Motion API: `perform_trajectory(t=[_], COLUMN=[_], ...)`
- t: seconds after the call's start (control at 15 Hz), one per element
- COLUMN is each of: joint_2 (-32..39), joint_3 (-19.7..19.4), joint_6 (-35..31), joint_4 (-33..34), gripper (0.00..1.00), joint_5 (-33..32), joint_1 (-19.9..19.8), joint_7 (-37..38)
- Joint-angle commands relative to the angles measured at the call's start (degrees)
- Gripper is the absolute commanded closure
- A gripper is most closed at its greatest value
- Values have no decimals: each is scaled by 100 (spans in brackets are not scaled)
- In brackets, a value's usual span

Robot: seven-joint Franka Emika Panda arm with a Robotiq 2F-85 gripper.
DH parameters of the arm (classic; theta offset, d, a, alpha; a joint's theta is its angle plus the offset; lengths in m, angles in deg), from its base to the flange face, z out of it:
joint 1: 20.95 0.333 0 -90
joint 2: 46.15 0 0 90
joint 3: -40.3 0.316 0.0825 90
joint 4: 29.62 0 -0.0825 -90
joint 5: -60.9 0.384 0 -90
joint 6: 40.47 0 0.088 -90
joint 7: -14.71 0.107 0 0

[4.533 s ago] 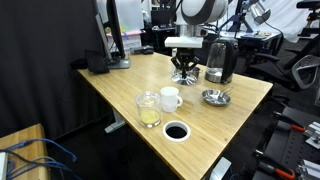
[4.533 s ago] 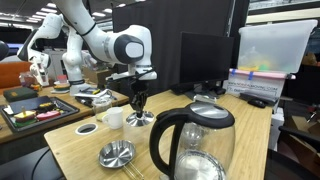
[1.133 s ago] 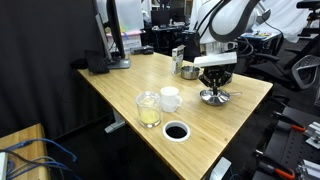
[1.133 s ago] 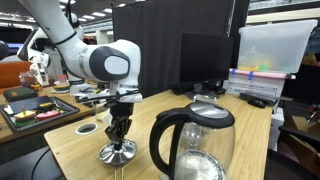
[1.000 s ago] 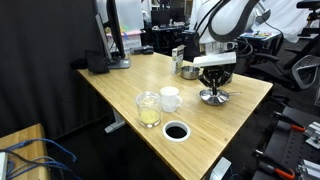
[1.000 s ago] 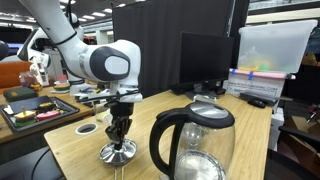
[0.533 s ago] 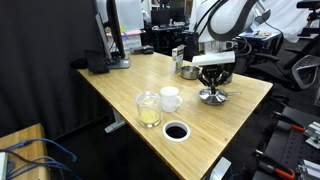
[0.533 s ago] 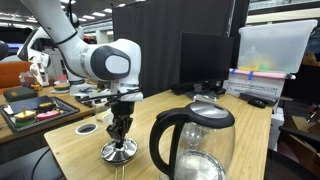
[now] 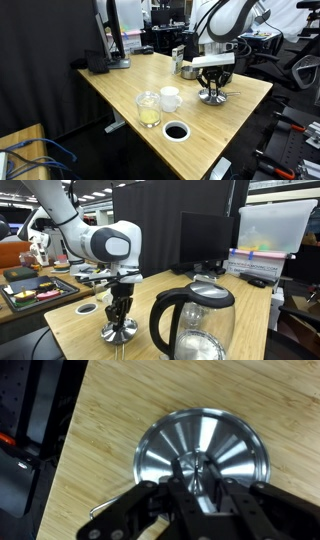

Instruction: Cover the pan with the lid

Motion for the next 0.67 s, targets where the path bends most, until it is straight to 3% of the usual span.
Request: perform_trajectory(t=[0.0,0.07,0.47,0.6], joint_2=[0,10,35,75], joint_3=[19,18,22,22], joint_6=[13,8,-124,-144], joint_4=[9,11,-55,-71], gripper=[46,45,6,0], joint_5=[-4,-6,37,50], joint_1=[-20,-21,-31,-34], joint_7=[0,4,-10,-32])
